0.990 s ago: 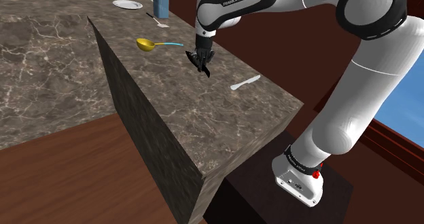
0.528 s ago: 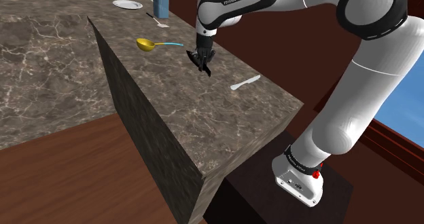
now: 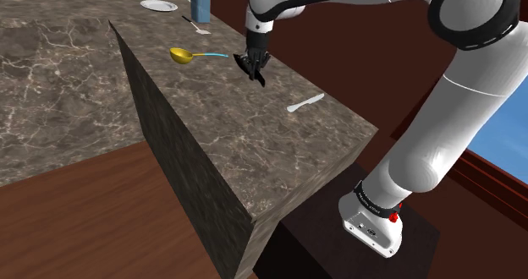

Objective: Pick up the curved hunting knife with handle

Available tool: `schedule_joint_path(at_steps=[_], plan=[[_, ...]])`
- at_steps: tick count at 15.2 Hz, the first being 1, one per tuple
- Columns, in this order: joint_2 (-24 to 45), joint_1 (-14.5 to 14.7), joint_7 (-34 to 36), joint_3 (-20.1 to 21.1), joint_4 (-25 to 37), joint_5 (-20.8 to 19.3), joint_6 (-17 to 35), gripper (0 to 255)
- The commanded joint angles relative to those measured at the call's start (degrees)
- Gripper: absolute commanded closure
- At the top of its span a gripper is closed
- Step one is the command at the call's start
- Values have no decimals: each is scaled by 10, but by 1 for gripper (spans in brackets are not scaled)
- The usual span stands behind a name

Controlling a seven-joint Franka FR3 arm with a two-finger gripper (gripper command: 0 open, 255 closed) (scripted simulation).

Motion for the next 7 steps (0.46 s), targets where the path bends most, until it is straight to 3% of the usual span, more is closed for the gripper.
schedule_joint_path(at_steps=[1, 7], plan=[[-2, 0, -1, 0, 14, 0, -16, 255], [-9, -1, -1, 0, 37, 1, -46, 255]])
